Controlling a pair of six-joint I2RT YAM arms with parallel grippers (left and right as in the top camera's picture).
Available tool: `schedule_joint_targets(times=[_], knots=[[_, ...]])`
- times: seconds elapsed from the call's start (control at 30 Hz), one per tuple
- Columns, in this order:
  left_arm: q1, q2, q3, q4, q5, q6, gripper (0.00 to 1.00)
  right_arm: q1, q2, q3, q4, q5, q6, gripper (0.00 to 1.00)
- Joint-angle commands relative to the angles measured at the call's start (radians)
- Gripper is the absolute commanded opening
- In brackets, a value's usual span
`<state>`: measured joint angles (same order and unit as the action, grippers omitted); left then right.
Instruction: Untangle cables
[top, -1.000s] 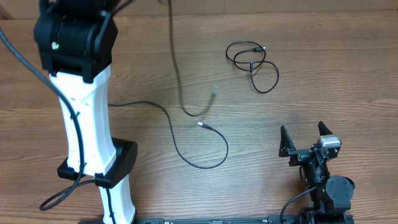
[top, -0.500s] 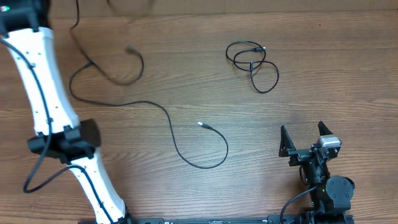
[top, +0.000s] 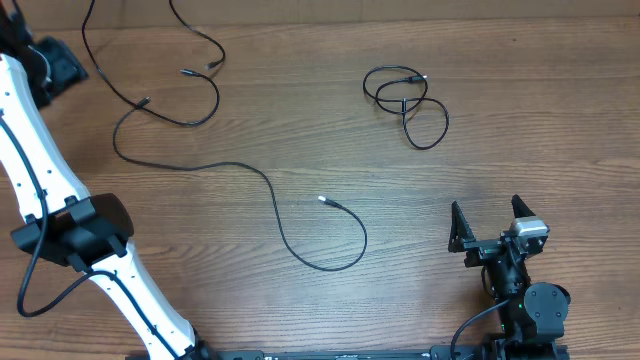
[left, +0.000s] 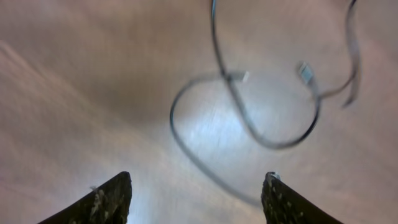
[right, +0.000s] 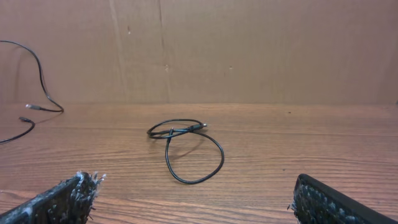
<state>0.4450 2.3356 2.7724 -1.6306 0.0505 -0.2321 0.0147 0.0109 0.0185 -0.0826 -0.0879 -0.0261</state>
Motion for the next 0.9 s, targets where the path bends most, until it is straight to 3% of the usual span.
schedule_joint_targets(times=[0.0, 0.2, 0.47, 0.7, 0.87], knots=[[-0.014, -0.006, -0.142, -0.04, -0.017, 0.012, 0.67, -0.002, -0.008, -0.01, 0.003, 0.009, -0.005, 1.0], [-0.013, -0.006, -0.388, -0.004, -0.017, -0.002, 0.59, -0.002, -0.008, -0.01, 0.003, 0.009, -0.005, 1.0], [-0.014, -0.006, -0.61, 0.154, -0.006, -0.011, 0.62, -0.002, -0.008, -0.01, 0.003, 0.009, -0.005, 1.0], [-0.033, -0.006, -0.784, 0.379, 0.021, -0.087, 0.68, -0.002, -0.008, -0.01, 0.003, 0.009, -0.005, 1.0], [-0.063, -0.005, -0.909, 0.488, 0.009, -0.137, 0.66, -0.002, -0.008, -0.01, 0.003, 0.009, -0.005, 1.0]])
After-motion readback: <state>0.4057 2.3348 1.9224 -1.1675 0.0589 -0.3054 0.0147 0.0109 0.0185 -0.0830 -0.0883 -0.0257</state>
